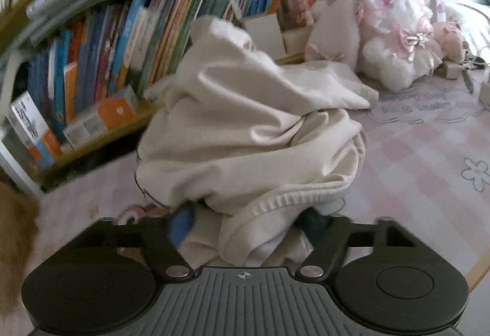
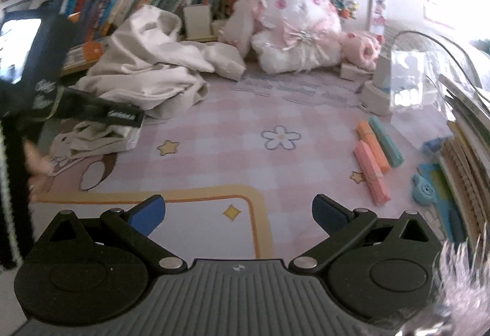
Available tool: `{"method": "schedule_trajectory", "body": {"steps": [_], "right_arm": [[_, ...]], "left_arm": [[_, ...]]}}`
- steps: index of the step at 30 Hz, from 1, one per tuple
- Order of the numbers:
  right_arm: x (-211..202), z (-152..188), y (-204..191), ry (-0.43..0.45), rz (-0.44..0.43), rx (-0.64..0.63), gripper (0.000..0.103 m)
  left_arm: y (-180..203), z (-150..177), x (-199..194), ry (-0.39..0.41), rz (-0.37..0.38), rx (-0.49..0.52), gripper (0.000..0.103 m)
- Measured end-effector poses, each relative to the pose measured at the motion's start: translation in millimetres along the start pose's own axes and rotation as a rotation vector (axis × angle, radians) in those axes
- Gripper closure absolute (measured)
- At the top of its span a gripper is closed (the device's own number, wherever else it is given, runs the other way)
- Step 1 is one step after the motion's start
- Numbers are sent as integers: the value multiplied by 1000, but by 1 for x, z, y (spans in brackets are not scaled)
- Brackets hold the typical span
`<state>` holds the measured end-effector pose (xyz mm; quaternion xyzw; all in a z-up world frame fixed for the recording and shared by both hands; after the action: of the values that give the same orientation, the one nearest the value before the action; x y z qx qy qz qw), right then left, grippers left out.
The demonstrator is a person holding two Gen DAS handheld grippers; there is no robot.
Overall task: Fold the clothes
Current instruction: 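Reach both grippers into the cream T-shirt heap and grasp its fabric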
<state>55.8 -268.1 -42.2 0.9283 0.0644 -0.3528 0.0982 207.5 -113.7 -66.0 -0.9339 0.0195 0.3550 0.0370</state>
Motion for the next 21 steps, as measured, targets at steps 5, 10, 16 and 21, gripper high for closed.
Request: {"method": "schedule_trajectory", "body": {"steps": [5,10,16,21], "right_arm": [[-4,-7,-18,25,2,-138,2],[-15,-21,-38,90,11,-313,2],[-27,-40,-76,182,22,-526,2],[-43,-52,-125,317,10,-771,2]], "left_arm": [[-18,-6,-22,21,71,-93,89],[-55,-9,-74,80,133,-223,94],[-102,7,-141,141,138,-306,95],[-121,24,-177,167,132,-331,95]]}}
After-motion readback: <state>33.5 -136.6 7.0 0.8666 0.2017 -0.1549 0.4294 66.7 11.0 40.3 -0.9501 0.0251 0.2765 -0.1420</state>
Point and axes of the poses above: each gripper's, at about its wrist camera, not at the fingertips, and x roughly the way its jaws point, y to its right, z to its underside, the point moved 7 cm from there along x, roughly the way its jaws point, and after that the axes turned 15 degrees about -x, right-handed, at the moved point
